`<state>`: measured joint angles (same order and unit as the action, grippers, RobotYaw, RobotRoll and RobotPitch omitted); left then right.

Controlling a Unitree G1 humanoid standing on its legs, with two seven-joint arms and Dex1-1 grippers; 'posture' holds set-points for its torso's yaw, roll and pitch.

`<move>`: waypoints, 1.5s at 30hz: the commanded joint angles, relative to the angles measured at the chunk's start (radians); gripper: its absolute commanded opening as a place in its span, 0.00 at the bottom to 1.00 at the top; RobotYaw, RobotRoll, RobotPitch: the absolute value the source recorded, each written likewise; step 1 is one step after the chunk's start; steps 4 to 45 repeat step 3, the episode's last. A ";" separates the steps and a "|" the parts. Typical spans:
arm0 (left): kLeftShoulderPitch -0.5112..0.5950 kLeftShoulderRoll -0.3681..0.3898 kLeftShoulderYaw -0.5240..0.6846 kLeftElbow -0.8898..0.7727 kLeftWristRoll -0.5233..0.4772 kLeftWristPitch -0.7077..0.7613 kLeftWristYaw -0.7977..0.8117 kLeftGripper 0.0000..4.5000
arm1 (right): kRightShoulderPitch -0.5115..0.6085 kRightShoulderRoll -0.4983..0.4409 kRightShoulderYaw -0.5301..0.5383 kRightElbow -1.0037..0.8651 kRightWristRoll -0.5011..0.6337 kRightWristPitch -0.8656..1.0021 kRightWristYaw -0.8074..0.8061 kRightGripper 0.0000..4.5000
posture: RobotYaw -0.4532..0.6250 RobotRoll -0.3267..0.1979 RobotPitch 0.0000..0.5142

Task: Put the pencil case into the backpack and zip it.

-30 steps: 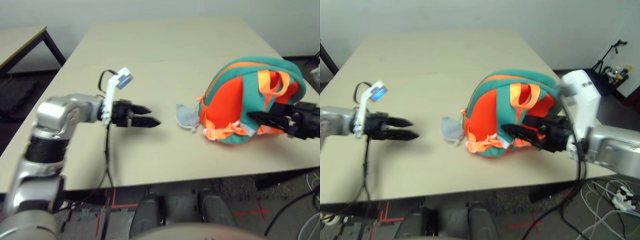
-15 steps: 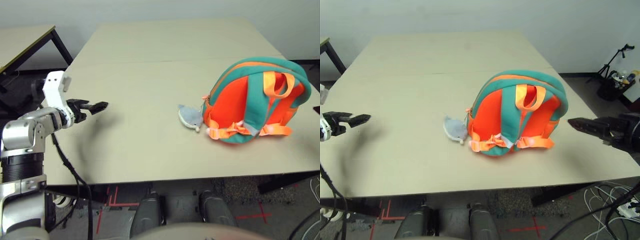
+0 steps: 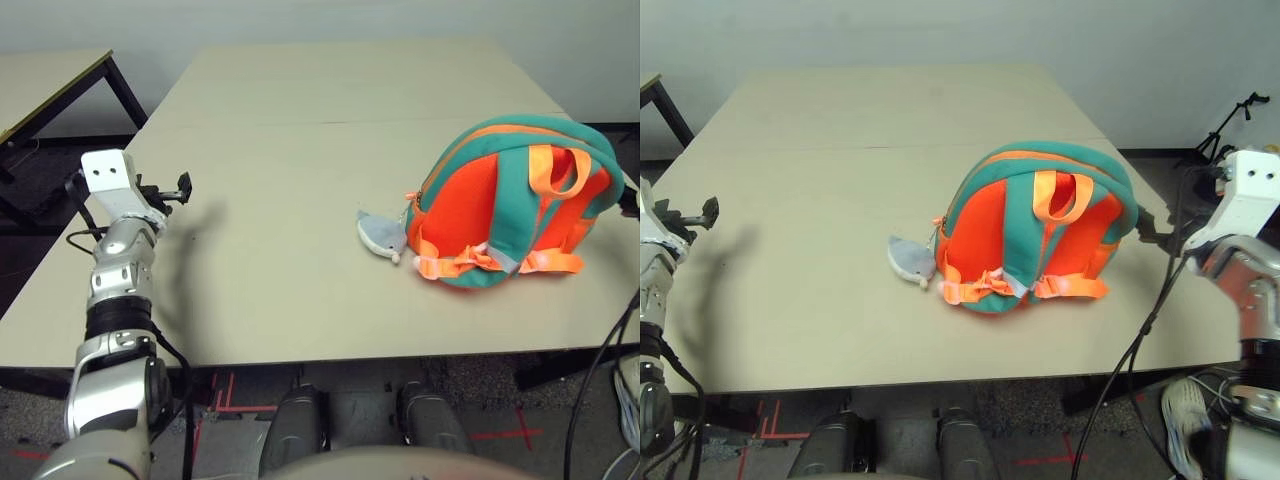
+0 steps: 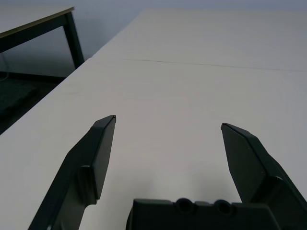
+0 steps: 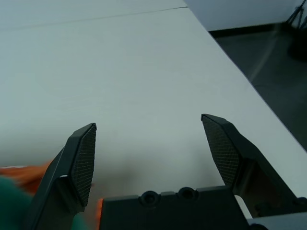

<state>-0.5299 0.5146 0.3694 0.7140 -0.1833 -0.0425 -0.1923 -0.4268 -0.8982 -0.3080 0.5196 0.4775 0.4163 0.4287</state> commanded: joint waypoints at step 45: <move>0.002 -0.031 -0.026 0.060 0.021 -0.051 0.016 1.00 | -0.011 0.054 -0.021 0.115 -0.083 -0.136 -0.006 1.00 | 0.36 0.62 0.10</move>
